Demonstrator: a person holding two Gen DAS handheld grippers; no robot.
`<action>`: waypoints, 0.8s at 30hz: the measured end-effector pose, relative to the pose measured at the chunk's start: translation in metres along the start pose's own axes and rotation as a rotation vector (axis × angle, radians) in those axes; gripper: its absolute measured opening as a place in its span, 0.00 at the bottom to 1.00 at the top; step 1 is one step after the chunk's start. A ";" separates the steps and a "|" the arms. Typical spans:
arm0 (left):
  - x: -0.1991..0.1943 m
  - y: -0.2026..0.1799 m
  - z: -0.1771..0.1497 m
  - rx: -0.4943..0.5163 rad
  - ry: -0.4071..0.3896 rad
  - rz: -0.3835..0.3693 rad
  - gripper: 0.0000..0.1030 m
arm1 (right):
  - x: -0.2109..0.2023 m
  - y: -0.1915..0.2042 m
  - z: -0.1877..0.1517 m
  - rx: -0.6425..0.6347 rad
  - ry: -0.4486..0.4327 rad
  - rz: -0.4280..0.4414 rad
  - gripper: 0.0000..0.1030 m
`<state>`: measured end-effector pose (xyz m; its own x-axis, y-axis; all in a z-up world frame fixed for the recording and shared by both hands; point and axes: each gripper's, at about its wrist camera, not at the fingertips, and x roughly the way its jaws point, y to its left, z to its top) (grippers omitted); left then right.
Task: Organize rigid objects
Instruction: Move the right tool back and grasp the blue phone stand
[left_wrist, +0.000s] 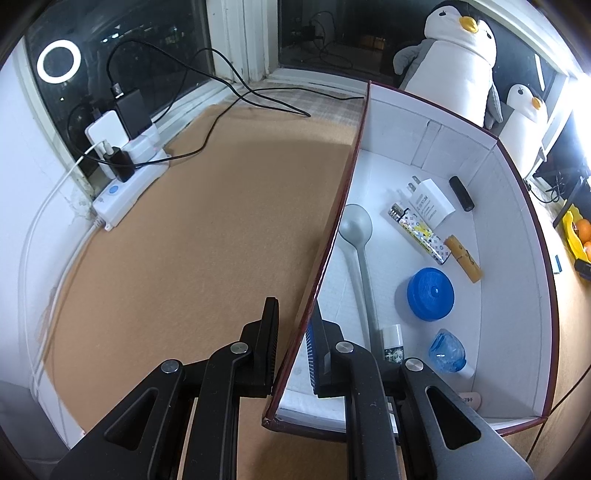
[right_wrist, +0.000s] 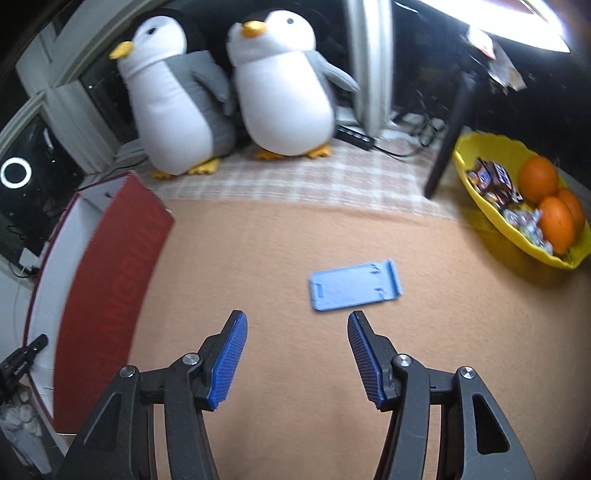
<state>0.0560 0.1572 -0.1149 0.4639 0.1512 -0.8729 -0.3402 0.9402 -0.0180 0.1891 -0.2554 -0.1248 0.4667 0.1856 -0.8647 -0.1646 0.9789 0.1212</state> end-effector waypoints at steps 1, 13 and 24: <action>0.000 0.000 0.000 -0.002 0.003 -0.002 0.16 | 0.003 -0.006 -0.001 0.012 0.009 -0.001 0.51; -0.001 -0.002 0.000 0.002 0.012 0.011 0.18 | 0.041 -0.052 0.001 0.164 0.099 0.029 0.51; 0.001 -0.001 0.001 -0.002 0.018 0.028 0.18 | 0.064 -0.064 0.022 0.226 0.143 0.078 0.51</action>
<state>0.0574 0.1566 -0.1155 0.4391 0.1723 -0.8818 -0.3551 0.9348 0.0058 0.2489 -0.3039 -0.1774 0.3305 0.2625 -0.9066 0.0104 0.9595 0.2816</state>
